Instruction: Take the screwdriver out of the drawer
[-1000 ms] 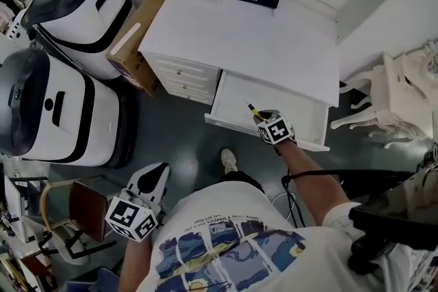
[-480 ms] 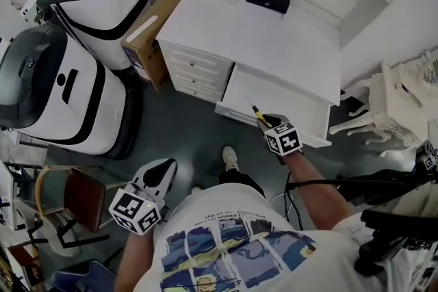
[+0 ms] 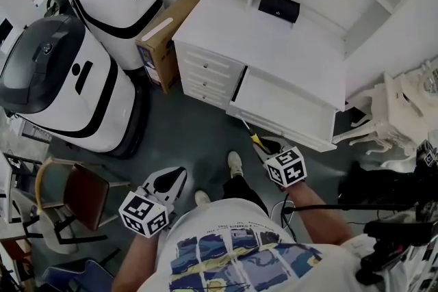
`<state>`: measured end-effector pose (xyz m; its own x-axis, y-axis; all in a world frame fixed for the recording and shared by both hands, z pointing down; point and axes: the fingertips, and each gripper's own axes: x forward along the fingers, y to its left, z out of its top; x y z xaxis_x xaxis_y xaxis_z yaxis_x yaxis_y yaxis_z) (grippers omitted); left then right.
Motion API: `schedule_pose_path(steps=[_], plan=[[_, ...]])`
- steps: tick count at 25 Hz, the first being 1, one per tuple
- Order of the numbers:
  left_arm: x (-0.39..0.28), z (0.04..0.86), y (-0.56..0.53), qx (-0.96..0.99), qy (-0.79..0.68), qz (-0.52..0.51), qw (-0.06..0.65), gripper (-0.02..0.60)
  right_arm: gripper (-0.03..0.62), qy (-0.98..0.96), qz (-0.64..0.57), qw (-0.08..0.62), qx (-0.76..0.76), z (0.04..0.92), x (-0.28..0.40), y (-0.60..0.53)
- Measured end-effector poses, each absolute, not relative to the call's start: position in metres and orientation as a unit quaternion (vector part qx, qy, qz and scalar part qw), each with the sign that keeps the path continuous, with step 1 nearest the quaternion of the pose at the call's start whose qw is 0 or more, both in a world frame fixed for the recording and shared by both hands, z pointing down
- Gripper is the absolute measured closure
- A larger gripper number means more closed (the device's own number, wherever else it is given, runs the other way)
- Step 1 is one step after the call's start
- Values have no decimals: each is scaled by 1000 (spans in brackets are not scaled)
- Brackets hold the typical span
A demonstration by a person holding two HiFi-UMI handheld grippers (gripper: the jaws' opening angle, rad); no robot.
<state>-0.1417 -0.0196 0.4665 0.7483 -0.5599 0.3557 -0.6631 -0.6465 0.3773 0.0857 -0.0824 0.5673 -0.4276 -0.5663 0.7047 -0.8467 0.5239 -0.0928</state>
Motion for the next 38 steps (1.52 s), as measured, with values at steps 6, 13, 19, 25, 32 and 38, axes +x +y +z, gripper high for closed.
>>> schedule_pose_path(steps=[6,13,19,25,32,38], plan=[[-142,471,-6,908,-323,100,249,568,497,-828,213,306,419,552,54,-52],[-153,473,5,909,-322,101,244,568,497,-837,198,305,409,538,35,-40],[-166,476,13,903,-338,101,246,568,497,-848,187,307,390,529,21,-33],[-176,476,20,901,-342,100,247,568,497,-856,183,308,374,529,3,-30],[-182,475,23,901,-344,103,245,568,497,-861,175,309,364,523,-8,-27],[-180,473,22,903,-339,104,244,568,497,-863,172,308,362,523,-10,-26]])
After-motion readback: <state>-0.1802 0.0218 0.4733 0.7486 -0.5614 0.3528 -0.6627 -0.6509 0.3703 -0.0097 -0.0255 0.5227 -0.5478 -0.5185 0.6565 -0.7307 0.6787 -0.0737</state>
